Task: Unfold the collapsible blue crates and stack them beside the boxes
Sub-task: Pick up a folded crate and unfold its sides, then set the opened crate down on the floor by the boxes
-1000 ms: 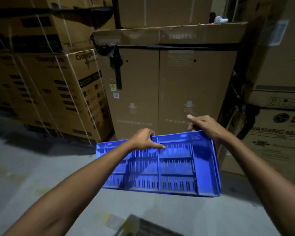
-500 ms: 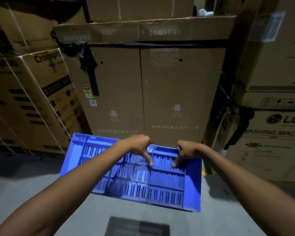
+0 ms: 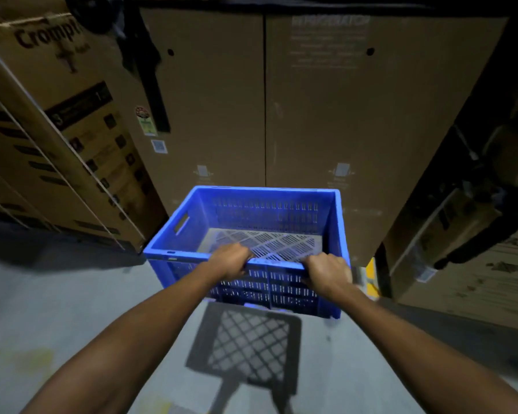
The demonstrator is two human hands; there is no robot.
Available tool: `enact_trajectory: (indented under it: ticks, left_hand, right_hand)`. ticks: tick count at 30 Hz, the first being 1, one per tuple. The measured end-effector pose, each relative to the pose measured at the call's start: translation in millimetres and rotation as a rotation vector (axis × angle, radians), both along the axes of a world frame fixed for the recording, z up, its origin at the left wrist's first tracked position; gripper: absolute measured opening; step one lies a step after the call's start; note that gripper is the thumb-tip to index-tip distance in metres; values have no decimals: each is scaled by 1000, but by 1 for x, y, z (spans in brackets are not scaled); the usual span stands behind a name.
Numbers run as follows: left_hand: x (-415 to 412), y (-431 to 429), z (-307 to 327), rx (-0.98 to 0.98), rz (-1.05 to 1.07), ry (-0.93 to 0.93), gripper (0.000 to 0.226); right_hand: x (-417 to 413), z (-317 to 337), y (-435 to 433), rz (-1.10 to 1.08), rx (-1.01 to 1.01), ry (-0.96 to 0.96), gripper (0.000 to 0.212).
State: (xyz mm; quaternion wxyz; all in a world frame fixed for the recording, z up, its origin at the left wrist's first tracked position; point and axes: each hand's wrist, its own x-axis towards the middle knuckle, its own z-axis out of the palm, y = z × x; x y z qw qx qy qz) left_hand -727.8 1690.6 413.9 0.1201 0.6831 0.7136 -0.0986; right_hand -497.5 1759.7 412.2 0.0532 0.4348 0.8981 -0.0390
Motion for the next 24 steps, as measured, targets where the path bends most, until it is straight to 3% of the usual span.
enact_trajectory:
  ticks: [6, 13, 24]
  left_hand:
    - [-27, 72, -104, -26, 19, 133, 20]
    - [-61, 114, -296, -121, 8, 130, 24]
    - [-85, 132, -587, -76, -46, 123, 20]
  right_hand:
    - [-31, -115, 68, -55, -40, -19, 22]
    - [-65, -298, 107, -64, -125, -74, 25]
    - [-91, -579, 114, -120, -120, -87, 21]
